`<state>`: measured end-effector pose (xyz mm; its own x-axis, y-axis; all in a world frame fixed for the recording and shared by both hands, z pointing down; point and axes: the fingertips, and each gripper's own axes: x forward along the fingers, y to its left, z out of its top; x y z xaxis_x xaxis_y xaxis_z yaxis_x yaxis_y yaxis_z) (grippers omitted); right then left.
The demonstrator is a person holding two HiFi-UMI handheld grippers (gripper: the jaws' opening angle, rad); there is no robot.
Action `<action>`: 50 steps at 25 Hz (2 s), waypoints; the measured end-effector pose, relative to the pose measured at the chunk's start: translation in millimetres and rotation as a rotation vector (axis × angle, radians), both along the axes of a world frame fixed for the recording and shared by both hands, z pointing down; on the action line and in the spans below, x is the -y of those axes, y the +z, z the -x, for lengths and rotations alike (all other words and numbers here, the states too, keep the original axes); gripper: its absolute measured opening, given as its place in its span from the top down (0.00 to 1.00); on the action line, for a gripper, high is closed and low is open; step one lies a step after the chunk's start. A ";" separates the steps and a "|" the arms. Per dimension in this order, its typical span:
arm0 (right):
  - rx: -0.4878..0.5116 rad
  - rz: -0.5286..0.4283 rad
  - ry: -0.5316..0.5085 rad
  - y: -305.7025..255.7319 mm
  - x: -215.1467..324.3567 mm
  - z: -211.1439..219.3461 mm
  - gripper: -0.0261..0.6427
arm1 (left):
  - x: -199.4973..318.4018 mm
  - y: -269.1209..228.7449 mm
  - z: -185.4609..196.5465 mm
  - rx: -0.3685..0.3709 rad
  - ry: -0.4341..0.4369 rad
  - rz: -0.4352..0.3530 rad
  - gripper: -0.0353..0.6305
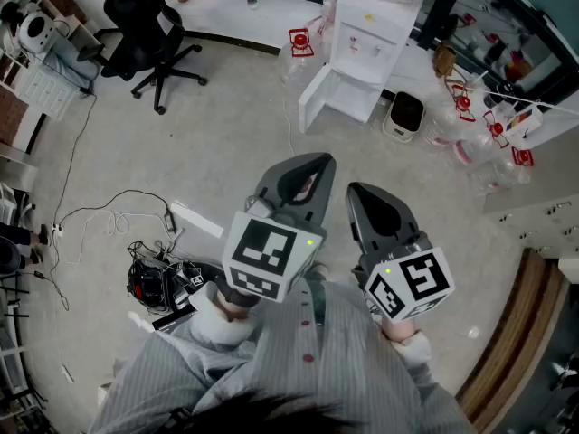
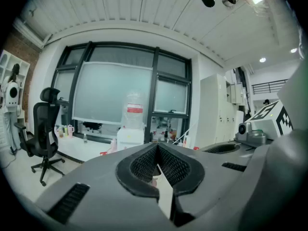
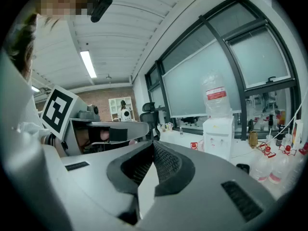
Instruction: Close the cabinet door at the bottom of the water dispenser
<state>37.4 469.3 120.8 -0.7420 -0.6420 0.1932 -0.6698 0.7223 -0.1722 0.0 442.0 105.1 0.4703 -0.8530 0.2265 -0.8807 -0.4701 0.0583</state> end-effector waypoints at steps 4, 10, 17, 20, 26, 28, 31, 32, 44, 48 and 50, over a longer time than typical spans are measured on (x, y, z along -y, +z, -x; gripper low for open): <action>0.005 0.000 -0.004 -2.3 -5.9 -3.2 0.94 | -5.8 0.3 -0.8 -0.001 -0.010 0.003 0.93; 0.005 0.000 -0.021 -1.2 -14.4 -11.9 0.94 | -16.6 5.7 -6.7 -0.009 -0.040 0.012 0.93; 0.008 -0.009 -0.037 -2.7 -19.1 -22.1 0.94 | -25.3 12.7 -8.5 -0.019 -0.086 0.019 0.93; 0.014 -0.002 -0.042 -1.3 -15.4 -22.1 0.94 | -20.1 13.8 -0.4 -0.015 -0.110 0.023 0.93; 0.019 0.010 -0.038 8.2 19.7 -13.0 0.94 | 18.1 22.0 19.6 -0.011 -0.134 0.021 0.93; 0.015 0.012 -0.030 9.1 38.9 -6.0 0.94 | 38.0 23.2 27.1 -0.014 -0.128 0.024 0.93; 0.009 0.015 -0.020 7.7 71.5 9.9 0.94 | 73.8 20.8 43.1 -0.017 -0.117 0.023 0.93; 0.007 0.016 -0.016 7.0 84.1 15.9 0.94 | 87.7 19.6 49.1 -0.014 -0.112 0.023 0.93; 0.002 0.027 0.033 12.0 212.4 89.9 0.94 | 218.8 17.4 118.1 0.024 -0.044 0.013 0.93; -0.009 0.029 0.059 17.2 235.4 109.5 0.94 | 240.3 26.5 135.6 0.027 -0.015 0.027 0.93; -0.014 0.033 0.075 19.5 244.2 115.2 0.94 | 250.0 30.3 141.7 0.027 -0.002 0.034 0.93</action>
